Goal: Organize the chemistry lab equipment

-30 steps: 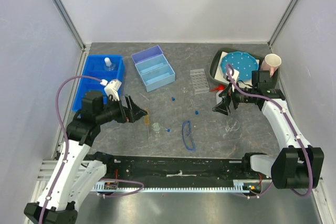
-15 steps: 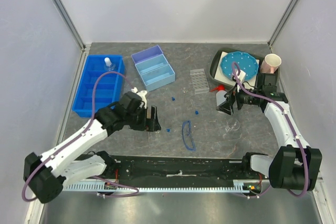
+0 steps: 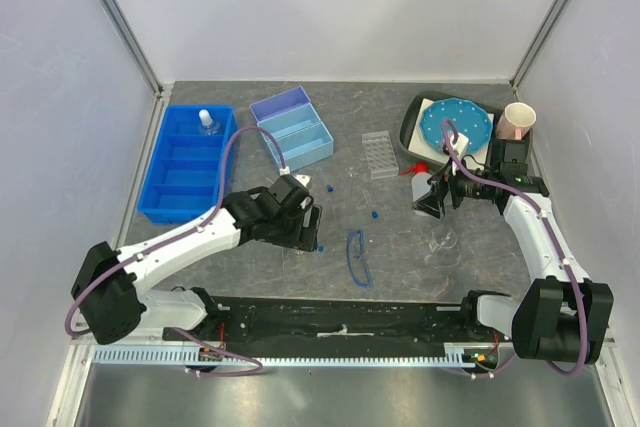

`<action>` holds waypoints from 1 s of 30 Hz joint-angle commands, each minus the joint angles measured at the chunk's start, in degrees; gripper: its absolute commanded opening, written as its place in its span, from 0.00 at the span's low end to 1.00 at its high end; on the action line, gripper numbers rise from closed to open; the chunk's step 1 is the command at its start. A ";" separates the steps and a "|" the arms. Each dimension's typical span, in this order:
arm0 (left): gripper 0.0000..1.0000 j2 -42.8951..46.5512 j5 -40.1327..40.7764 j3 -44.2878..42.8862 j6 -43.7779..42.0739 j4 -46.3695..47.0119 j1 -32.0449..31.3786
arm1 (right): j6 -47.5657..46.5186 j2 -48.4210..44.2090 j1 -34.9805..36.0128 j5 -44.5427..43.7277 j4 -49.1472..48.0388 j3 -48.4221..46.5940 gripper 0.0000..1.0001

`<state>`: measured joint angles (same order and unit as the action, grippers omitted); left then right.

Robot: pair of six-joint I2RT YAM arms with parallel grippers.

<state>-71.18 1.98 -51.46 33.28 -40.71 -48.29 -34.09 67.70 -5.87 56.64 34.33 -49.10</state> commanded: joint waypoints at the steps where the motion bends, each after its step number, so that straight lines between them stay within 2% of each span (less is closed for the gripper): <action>1: 0.87 -2.82 4.00 -3.20 1.09 -1.04 -1.01 | -0.81 -0.99 -0.19 1.10 -1.28 0.67 0.98; 13: 0.80 -12.22 4.70 -4.96 -0.05 -0.34 -1.45 | -0.81 -1.52 -0.28 1.72 -1.28 0.67 0.98; 20: 0.72 -14.95 6.29 -4.96 0.03 -0.16 -1.72 | -0.81 -1.43 -0.28 1.98 -1.28 0.59 0.98; 30: 0.70 -17.41 7.86 -5.31 0.30 -0.16 -2.42 | -0.89 -1.52 -0.28 2.16 -1.19 0.67 0.98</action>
<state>-88.03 7.51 -54.63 33.21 -41.67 -50.22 -34.09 67.44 -5.87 56.71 34.33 -48.77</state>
